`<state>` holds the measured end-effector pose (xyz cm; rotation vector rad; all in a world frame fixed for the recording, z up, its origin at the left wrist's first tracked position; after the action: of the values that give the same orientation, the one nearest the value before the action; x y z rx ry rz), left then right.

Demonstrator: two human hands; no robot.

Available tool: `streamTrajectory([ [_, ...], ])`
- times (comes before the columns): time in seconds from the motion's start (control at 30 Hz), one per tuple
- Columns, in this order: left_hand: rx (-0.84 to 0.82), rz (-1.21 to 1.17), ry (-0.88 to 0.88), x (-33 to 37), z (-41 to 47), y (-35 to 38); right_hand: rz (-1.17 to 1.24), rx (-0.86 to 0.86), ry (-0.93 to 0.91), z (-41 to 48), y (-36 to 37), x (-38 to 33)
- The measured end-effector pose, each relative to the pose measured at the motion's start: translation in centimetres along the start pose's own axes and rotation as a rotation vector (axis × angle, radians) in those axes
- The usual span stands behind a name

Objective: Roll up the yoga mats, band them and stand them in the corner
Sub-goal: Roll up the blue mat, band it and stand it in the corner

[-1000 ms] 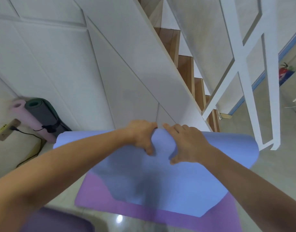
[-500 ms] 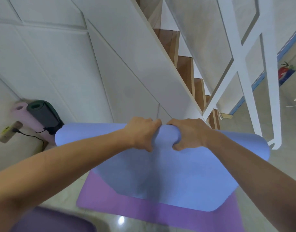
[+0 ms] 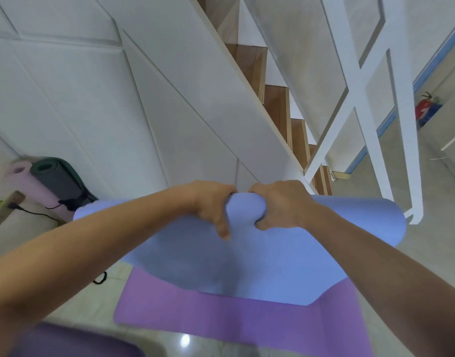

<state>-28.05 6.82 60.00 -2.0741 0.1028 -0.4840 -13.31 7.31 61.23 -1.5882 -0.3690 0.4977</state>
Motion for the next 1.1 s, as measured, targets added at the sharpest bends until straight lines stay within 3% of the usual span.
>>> streamTrajectory([
  [0.07,0.28,0.344,0.031,1.0,-0.4,-0.6,0.055,0.014,0.016,0.4,-0.4,0.5],
  [0.17,0.439,0.422,0.036,1.5,-0.4,-0.5,0.016,0.015,0.026,0.3,-0.4,0.6],
  [0.23,0.349,0.304,-0.012,0.6,0.3,-0.9,-0.087,0.097,-0.006,-0.5,0.6,0.1],
  [0.4,-0.18,-0.409,-0.026,-0.6,0.5,-0.1,-0.36,0.366,-0.087,-2.1,2.2,-1.7],
  [0.5,-0.285,-0.497,-0.037,-0.6,0.1,0.7,-0.262,0.244,-0.11,-1.2,1.1,-2.1],
  [0.57,-0.187,-0.358,0.013,-0.1,0.4,0.6,-0.153,0.082,-0.07,-0.7,0.5,-1.6],
  [0.6,-0.093,-0.173,0.022,0.1,0.4,0.4,-0.09,0.03,-0.042,-0.6,0.0,-1.4],
  [0.7,0.354,0.465,0.046,1.7,-0.5,-0.3,0.058,0.022,0.0,-0.5,-1.5,-0.6],
  [0.73,0.462,0.555,0.058,2.3,-0.9,-0.2,0.089,0.015,0.009,-0.3,-1.6,-0.3],
  [0.8,0.524,0.552,0.062,2.5,-0.8,-0.2,0.1,0.0,0.023,-0.3,-1.0,0.3],
  [0.87,0.439,0.416,0.033,1.7,0.1,-0.9,0.023,0.025,0.015,-0.5,0.1,0.4],
  [1.0,0.091,0.003,-0.032,0.3,1.1,-1.4,-0.284,0.194,-0.049,-1.5,2.2,0.0],
  [1.1,-0.106,-0.307,-0.048,0.0,0.7,-0.6,-0.227,0.239,-0.081,-1.3,1.5,-0.5],
])
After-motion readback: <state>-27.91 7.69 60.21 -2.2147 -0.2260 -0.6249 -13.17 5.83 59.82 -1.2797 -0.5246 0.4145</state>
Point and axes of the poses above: each hand's wrist, its own z-axis towards the middle knuckle, its own y-axis out of the palm, x = y × z, the point moved 7 cm from there along z, towards the middle knuckle, and after that the axes turned 5 degrees about x, right-handed, at the moved point
